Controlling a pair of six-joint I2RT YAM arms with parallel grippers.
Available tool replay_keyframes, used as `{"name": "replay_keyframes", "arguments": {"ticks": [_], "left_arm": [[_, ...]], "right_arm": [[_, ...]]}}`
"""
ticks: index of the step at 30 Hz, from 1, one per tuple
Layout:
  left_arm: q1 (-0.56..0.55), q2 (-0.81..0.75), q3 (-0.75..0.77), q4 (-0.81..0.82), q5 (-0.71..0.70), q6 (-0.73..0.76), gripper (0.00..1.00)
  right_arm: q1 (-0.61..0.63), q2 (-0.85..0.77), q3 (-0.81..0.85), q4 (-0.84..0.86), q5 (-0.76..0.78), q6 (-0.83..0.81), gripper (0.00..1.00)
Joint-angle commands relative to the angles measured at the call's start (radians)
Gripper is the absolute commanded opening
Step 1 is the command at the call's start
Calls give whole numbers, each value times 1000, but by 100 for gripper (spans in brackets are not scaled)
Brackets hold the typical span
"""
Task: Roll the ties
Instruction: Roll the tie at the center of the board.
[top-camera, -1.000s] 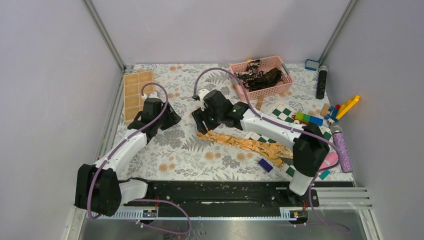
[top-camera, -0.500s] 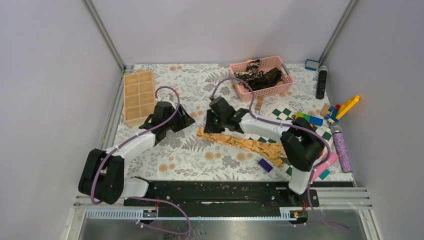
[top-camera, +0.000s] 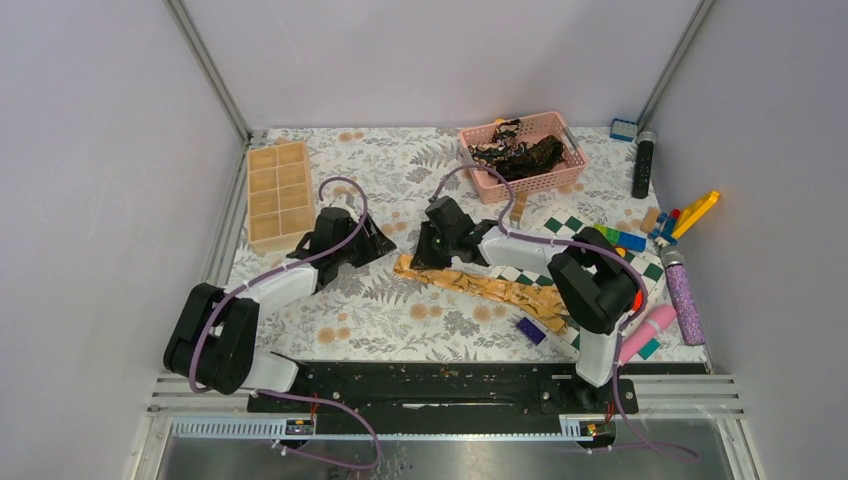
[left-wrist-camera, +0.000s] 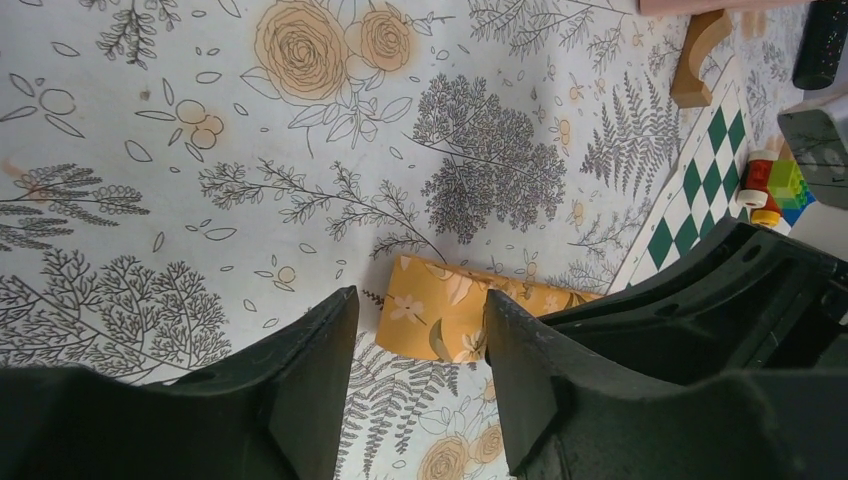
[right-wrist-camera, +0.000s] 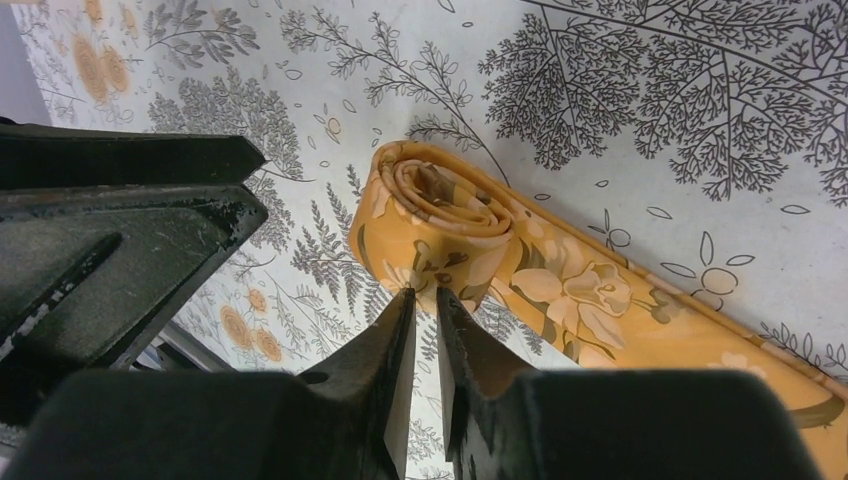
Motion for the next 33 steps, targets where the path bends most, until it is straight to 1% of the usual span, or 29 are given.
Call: {"name": "replay_keyframes", "arguments": {"ticks": [1,10,14,17,20,23,28,33], "left_arm": [[-11,24,-19,99,29,-6,50],[-25,63,-33,148,47,-2,50],[-30,66,-36,155,48,-1,50],[-32,65,-34,153,44,-1,50],[-32,62,-32,150,42,-1,50],[-32,63,-31,148,39,0,50],[-32,63,-28,143,37,2,49],[-32,65,-25,138,38,5,49]], "right_arm": [[-9,19,-6,29,-14,20,20],[-11,31,-29,32,10,26,19],[-12,23,-38,52,-11,25,20],[-13,-5,-41,54,-15,19,24],[-17,-35,-34,54,-23,12,33],[-19,-60,-26,46,-15,8,38],[-27,-74,-14,19,10,-10,38],[-35,-57,-5,9,20,-15,35]]}}
